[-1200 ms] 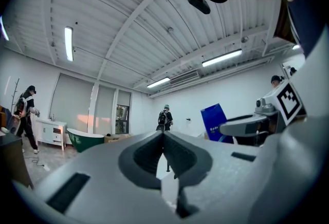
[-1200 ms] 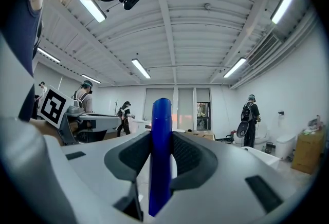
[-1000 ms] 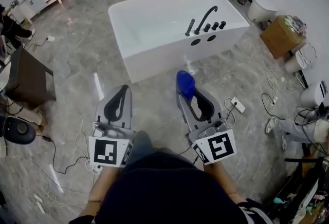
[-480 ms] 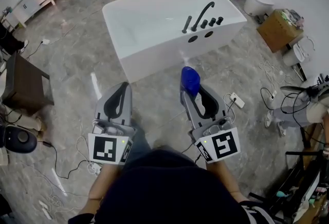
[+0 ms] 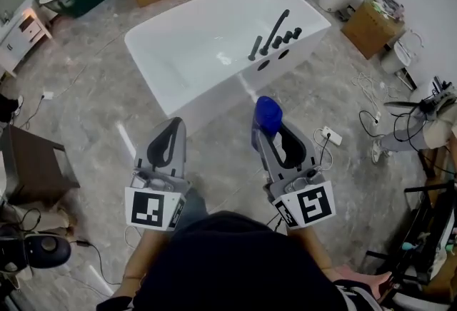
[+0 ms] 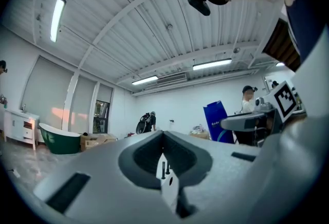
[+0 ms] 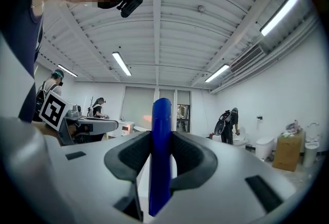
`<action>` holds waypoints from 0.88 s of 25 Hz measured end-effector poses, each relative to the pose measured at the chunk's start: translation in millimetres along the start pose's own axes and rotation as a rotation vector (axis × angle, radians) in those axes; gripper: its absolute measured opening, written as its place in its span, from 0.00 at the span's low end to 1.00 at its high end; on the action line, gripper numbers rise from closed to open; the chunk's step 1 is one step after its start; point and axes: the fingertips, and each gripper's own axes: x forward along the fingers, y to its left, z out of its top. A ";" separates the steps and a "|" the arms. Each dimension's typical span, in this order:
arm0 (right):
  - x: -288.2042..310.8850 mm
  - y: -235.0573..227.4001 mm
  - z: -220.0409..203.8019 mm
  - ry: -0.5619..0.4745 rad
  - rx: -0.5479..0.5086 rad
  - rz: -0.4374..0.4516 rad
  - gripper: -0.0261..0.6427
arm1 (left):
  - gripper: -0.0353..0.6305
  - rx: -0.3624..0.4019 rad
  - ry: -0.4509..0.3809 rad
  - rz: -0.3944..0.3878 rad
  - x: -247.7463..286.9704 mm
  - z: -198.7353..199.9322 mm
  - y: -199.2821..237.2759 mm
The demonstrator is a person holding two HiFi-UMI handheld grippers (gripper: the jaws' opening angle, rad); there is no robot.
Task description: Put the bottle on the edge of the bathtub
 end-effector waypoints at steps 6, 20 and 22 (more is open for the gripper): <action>64.5 14.5 6.9 0.001 -0.012 -0.133 0.25 | 0.05 -0.004 -0.027 -0.141 43.8 -0.4 67.4; 124.8 5.7 0.8 0.077 -0.044 -0.332 0.25 | 0.05 -0.116 -0.024 -0.360 119.2 -29.0 107.9; 128.7 -0.7 -1.0 0.073 -0.036 -0.348 0.25 | 0.05 -0.136 -0.028 -0.384 126.0 -30.2 105.7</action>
